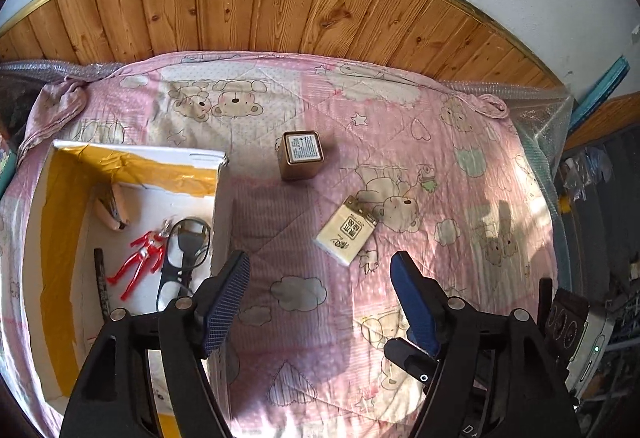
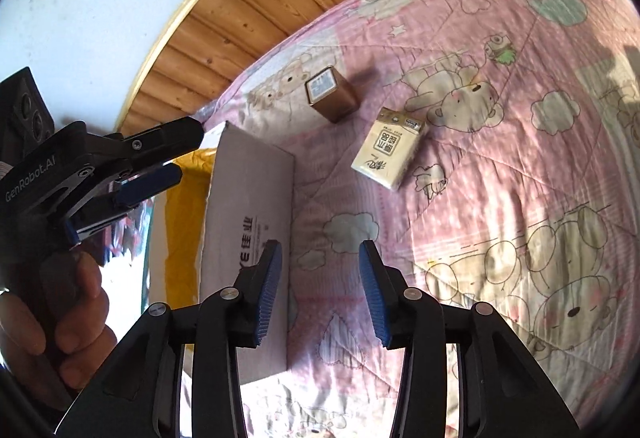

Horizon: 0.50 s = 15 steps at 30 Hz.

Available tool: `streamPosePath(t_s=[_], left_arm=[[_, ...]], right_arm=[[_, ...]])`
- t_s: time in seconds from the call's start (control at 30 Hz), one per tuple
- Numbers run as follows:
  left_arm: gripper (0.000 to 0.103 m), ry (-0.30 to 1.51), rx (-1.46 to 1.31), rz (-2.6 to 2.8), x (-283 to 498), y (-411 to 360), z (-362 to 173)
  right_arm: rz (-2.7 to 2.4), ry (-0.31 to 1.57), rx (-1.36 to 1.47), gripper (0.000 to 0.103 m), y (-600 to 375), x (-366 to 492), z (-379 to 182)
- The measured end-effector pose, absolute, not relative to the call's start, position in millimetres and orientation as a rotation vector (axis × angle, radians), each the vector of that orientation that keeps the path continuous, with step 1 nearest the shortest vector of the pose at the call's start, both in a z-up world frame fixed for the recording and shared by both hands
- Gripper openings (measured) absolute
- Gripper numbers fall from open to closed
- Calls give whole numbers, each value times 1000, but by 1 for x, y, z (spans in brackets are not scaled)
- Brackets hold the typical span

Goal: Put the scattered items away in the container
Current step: 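Withdraw both tools from the box toward the brown tin and tissue pack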

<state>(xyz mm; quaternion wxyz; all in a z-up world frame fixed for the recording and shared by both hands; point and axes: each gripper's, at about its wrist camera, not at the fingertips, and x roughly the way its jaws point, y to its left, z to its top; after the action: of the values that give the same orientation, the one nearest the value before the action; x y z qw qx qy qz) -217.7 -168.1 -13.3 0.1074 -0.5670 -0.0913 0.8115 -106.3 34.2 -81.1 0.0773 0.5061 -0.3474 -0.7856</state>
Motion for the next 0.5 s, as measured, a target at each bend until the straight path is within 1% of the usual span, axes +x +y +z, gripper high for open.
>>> streamPosePath(t_s=[0.13, 0.27, 0.5], left_arm=[[75, -248, -1730, 2361, -250, -153, -35], [75, -219, -1774, 2341, -279, -141, -57], [76, -146, -1836, 2354, -323, -126, -93]], right_arm=[[-2316, -1185, 1533, 45, 52, -125, -109], [-2288, -1287, 1559, 46, 67, -140, -134], [-2267, -1371, 1594, 49, 77, -163, -166]])
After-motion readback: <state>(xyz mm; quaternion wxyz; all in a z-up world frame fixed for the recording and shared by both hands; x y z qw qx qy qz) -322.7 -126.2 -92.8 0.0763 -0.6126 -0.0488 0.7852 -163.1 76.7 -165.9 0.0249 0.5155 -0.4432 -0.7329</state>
